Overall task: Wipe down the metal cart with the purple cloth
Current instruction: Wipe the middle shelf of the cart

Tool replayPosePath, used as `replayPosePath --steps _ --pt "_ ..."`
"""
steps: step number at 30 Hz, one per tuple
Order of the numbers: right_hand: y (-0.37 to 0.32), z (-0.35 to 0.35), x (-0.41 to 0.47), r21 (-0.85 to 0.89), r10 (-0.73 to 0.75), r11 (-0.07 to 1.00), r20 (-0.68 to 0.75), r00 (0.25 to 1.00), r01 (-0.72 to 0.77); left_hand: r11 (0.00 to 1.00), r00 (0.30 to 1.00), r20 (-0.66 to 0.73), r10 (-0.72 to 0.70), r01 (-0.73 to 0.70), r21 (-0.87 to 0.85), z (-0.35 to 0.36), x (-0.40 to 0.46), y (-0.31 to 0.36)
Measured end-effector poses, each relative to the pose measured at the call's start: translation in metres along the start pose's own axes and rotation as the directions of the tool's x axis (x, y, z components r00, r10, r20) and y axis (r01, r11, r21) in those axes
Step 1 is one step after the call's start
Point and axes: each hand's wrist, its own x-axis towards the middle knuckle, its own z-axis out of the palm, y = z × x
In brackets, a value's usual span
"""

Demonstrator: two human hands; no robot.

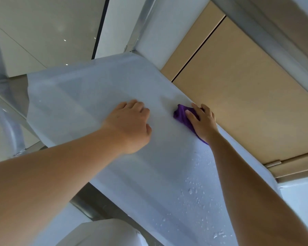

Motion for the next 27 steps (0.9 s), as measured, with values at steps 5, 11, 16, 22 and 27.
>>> replayPosePath --steps 5,11,16,22,27 --pt "-0.006 0.002 -0.004 0.004 0.080 0.997 0.010 0.997 -0.080 1.000 1.000 0.008 0.002 -0.002 0.013 -0.001 0.000 0.001" --pt "-0.014 0.005 -0.027 0.006 0.155 0.988 0.012 0.988 -0.155 0.999 1.000 0.010 0.011 -0.011 0.033 0.001 0.001 -0.001" --pt "-0.025 0.008 -0.053 -0.014 0.181 0.983 0.015 0.983 -0.181 0.997 0.988 0.143 0.062 -0.068 0.041 -0.008 -0.003 0.002" --pt "-0.043 0.008 -0.091 -0.021 0.177 0.984 0.025 0.984 -0.176 0.969 0.916 0.346 0.201 -0.237 0.064 -0.018 -0.008 0.000" --pt "-0.060 0.012 -0.120 -0.003 0.214 0.977 0.017 0.977 -0.214 0.968 0.899 0.389 0.203 -0.244 0.057 -0.022 -0.009 0.002"
